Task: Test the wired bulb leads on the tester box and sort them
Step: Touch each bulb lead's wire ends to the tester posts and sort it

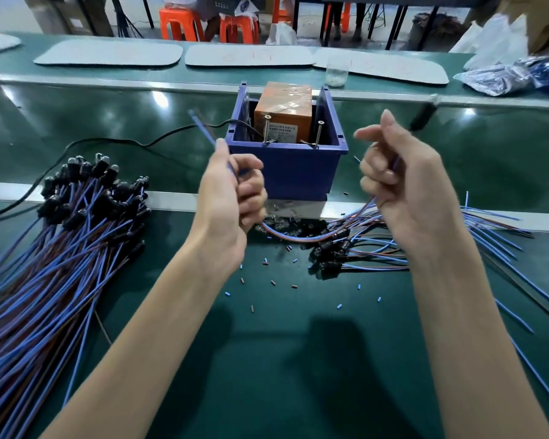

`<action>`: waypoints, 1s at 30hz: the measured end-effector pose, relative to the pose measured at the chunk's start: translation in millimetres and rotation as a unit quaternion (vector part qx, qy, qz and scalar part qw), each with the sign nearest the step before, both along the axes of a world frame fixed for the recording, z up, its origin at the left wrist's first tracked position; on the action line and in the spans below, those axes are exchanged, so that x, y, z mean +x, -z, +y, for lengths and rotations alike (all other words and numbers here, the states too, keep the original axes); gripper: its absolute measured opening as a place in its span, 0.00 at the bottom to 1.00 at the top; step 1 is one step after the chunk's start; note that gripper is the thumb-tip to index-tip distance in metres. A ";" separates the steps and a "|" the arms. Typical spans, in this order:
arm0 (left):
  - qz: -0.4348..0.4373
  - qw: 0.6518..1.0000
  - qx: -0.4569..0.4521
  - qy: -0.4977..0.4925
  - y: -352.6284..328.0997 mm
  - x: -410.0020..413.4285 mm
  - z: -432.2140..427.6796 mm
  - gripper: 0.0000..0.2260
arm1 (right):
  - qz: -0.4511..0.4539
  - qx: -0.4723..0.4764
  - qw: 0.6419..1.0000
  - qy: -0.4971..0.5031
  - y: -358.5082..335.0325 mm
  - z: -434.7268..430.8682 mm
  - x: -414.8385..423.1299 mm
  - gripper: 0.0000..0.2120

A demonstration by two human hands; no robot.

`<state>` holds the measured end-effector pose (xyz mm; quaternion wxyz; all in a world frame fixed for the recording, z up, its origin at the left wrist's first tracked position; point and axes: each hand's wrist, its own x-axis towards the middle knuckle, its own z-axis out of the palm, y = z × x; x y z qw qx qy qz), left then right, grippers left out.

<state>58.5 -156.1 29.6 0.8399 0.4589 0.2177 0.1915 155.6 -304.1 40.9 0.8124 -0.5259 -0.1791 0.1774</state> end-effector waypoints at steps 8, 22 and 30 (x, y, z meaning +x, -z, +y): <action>0.095 0.949 0.266 0.143 14.5 5.1 -20.4 0.19 | -0.014 -0.167 0.986 0.009 12.3 23.9 -12.0 0.13; 0.054 0.941 0.304 0.142 24.5 3.7 -20.2 0.20 | 0.032 -0.060 0.995 0.074 15.6 29.0 -14.6 0.05; 0.065 0.928 0.338 0.140 26.8 5.0 -12.1 0.20 | 0.067 -0.070 0.991 0.092 17.1 26.3 -10.4 0.07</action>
